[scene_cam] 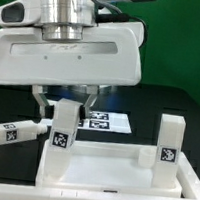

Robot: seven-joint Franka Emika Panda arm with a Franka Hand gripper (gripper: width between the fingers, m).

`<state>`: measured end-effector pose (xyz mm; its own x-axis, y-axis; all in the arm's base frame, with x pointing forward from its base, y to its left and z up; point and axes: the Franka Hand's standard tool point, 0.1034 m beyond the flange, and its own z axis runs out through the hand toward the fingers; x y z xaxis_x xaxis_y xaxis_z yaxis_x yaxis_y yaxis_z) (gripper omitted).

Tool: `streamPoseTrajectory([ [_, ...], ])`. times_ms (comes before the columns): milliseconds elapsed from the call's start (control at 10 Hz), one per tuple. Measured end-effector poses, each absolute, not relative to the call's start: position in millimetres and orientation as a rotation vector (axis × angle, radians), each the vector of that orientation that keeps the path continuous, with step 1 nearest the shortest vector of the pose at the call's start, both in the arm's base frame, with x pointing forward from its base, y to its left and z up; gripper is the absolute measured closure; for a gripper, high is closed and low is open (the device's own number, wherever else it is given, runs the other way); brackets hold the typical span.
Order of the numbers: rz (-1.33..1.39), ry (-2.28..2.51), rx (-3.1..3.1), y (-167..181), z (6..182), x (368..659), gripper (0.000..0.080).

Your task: Assemble desk

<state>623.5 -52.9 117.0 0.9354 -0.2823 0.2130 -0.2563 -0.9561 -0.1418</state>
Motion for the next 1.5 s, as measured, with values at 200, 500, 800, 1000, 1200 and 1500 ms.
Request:
streamPoseTrajectory([
  [200, -0.335, 0.659, -2.921, -55.5, 116.6, 623.5, 0.0514],
  [500, -0.234, 1.408, -2.631, -56.4, 114.9, 623.9, 0.0514],
  [800, -0.111, 1.951, -2.197, -54.7, 114.2, 623.0, 0.0512],
  [1000, -0.088, 2.032, -2.110, -53.2, 113.7, 622.8, 0.0507],
  [1200, -0.108, 1.930, -2.207, -54.0, 113.5, 623.0, 0.0295],
  [1500, -0.206, 1.259, -2.679, -52.6, 115.9, 626.8, 0.0163],
])
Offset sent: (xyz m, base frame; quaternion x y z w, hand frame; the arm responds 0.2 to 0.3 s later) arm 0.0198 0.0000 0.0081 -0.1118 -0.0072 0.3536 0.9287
